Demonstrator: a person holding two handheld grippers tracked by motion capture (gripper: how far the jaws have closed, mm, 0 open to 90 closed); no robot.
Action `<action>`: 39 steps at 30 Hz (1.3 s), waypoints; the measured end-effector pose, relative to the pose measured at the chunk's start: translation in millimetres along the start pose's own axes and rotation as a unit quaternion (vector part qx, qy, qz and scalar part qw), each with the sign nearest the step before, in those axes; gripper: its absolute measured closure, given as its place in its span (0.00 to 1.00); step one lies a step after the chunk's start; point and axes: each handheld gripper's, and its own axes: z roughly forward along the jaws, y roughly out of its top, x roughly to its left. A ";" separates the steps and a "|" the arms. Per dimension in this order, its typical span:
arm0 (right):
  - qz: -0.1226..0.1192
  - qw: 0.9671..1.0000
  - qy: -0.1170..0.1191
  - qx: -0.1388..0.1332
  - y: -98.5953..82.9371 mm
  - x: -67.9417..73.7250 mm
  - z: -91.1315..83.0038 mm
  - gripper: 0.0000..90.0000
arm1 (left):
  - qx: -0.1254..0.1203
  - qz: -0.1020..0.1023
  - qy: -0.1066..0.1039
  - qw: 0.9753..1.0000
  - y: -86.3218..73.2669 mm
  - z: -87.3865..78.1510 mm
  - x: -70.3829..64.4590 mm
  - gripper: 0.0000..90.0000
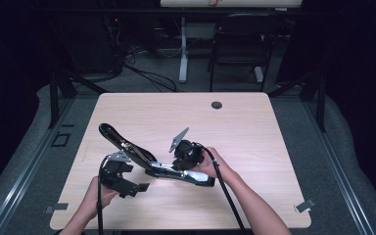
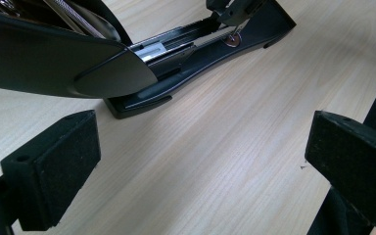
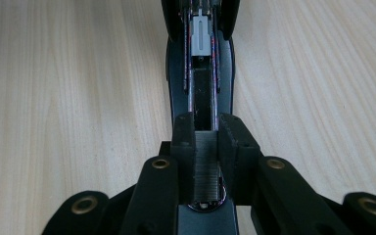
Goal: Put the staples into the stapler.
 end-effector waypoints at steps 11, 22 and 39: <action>-0.003 1.000 -0.002 0.002 -0.2 0.4 -0.4 0.87 | 0.003 0.001 -0.002 1.000 0.2 0.3 -0.3 0.00; 0.008 1.000 -0.008 0.006 -6.4 1.0 -4.6 0.83 | 0.006 0.004 -0.005 1.000 0.4 1.3 -1.3 0.00; 0.087 0.996 -0.011 -0.016 -34.8 1.5 -36.6 0.36 | 0.002 0.014 -0.013 1.000 0.1 0.8 -1.2 0.00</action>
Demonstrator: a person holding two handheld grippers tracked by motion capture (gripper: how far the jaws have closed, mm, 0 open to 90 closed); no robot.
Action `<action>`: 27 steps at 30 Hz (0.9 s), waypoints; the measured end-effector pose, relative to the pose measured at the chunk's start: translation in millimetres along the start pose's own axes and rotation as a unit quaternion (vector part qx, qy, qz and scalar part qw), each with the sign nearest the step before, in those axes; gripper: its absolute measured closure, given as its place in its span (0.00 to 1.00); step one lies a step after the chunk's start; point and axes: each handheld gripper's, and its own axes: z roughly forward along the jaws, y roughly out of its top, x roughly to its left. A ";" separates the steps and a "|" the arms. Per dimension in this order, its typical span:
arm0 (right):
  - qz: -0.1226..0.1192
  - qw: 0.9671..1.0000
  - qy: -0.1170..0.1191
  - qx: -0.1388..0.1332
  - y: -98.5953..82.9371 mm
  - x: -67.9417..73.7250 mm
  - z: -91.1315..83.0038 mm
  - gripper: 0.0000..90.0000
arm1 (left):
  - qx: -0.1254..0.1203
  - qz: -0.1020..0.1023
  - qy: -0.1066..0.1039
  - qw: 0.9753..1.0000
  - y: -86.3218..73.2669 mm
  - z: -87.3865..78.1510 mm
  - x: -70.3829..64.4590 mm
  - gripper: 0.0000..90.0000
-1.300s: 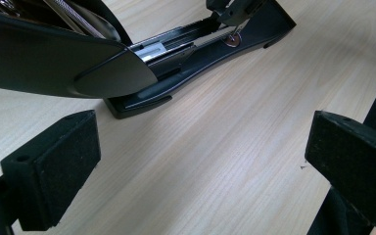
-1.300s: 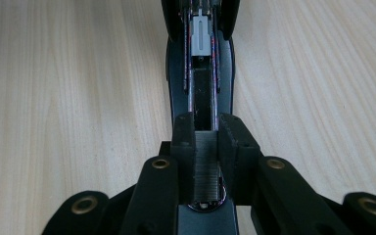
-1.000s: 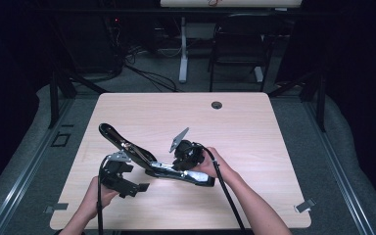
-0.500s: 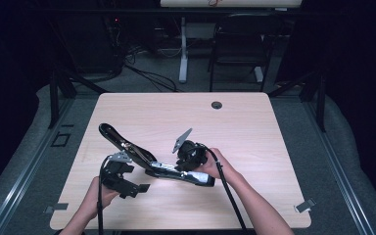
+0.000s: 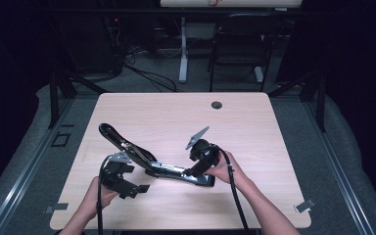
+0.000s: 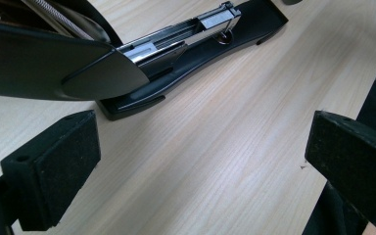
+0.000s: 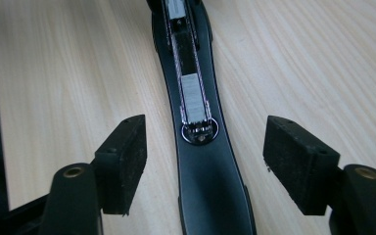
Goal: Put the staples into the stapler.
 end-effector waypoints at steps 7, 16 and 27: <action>0.031 0.999 -0.029 0.010 -23.0 2.8 -11.6 0.16 | -0.009 -0.004 -0.007 1.000 0.1 -2.0 0.1 0.00; 0.067 0.990 -0.061 0.108 -30.9 9.2 -38.2 0.02 | -0.013 -0.005 -0.008 1.000 0.5 -3.8 1.4 0.00; 0.087 0.993 -0.076 0.005 -42.9 7.2 -31.4 0.02 | -0.013 -0.015 -0.015 1.000 -1.4 -8.1 9.7 0.00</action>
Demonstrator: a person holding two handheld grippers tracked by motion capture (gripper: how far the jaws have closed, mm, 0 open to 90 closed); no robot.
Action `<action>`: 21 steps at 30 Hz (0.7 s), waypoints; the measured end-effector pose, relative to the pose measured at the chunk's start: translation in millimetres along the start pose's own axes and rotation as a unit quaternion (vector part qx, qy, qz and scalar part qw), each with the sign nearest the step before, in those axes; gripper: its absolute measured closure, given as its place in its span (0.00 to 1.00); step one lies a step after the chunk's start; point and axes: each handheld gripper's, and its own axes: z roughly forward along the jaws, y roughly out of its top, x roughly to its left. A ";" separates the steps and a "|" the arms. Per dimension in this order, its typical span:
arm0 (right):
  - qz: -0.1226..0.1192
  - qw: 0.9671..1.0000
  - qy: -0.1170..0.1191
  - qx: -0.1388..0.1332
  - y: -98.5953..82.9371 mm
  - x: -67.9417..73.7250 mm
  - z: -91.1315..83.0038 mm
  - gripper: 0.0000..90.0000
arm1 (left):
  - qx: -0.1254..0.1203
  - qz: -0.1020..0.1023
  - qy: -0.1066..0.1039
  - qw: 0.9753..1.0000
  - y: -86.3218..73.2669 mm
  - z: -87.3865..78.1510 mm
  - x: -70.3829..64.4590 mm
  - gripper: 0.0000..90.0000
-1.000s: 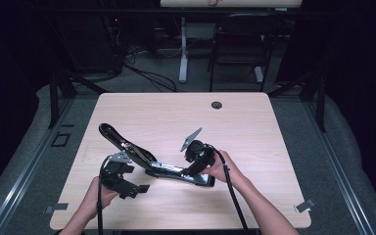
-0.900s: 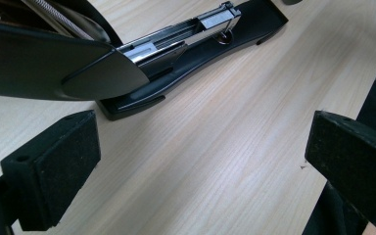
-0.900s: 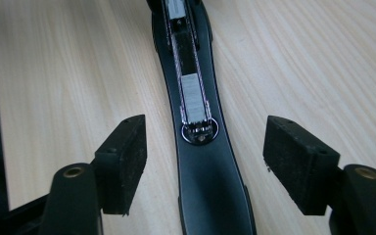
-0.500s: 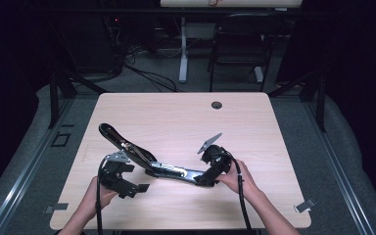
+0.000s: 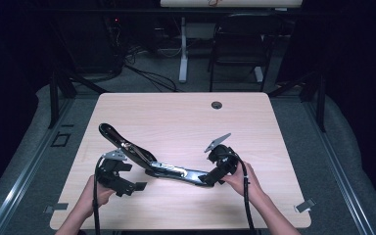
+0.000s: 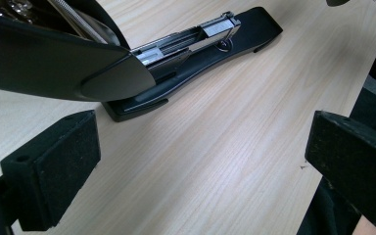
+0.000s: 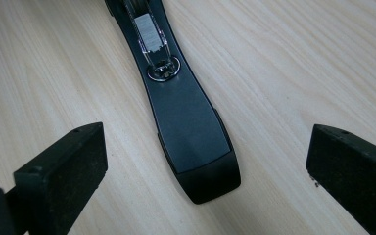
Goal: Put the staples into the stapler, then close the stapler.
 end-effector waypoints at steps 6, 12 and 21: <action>-0.008 1.000 -0.003 0.001 3.2 4.4 2.3 0.03 | 0.026 0.009 -0.035 0.999 -6.0 -5.9 4.8 0.00; -0.016 1.000 -0.019 -0.006 6.4 7.0 3.1 0.06 | 0.015 -0.016 -0.006 1.000 -14.6 -20.8 16.9 0.00; -0.020 0.998 -0.050 -0.028 13.8 14.6 4.7 0.34 | -0.052 -0.082 0.096 0.991 -17.7 -47.6 34.7 0.05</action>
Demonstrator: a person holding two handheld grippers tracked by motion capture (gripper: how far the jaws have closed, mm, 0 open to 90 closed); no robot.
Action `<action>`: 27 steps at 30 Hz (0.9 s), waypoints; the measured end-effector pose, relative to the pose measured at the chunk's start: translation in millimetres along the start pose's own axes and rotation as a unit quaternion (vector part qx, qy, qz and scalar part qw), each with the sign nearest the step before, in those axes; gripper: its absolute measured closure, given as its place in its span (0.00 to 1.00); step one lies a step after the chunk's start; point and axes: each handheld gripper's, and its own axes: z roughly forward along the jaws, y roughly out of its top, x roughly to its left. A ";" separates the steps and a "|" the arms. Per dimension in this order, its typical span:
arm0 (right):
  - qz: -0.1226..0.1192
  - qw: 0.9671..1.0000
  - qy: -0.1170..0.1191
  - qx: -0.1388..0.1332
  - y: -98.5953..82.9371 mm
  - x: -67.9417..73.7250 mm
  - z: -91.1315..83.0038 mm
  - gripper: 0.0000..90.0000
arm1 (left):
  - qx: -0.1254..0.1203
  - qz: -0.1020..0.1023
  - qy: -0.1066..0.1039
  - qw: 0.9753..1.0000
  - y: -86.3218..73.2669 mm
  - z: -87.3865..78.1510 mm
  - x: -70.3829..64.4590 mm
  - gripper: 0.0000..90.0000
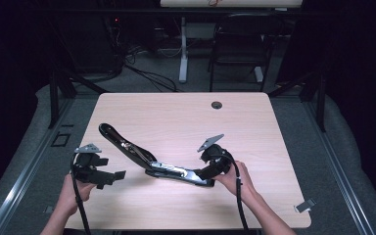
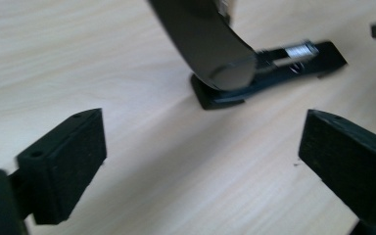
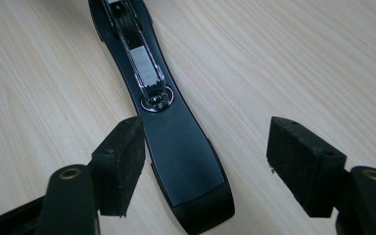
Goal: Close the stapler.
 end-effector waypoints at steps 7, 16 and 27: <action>-0.011 1.000 -0.002 -0.015 5.6 7.2 -1.3 0.56 | -0.047 -0.035 0.087 0.995 4.6 -3.7 9.4 0.34; -0.027 0.999 -0.009 -0.020 12.8 16.3 3.3 0.76 | -0.104 -0.076 0.088 0.988 4.4 -5.9 21.7 0.79; -0.022 0.999 -0.005 -0.038 21.8 18.2 3.4 0.88 | -0.112 -0.030 0.080 0.990 19.8 9.3 25.7 1.00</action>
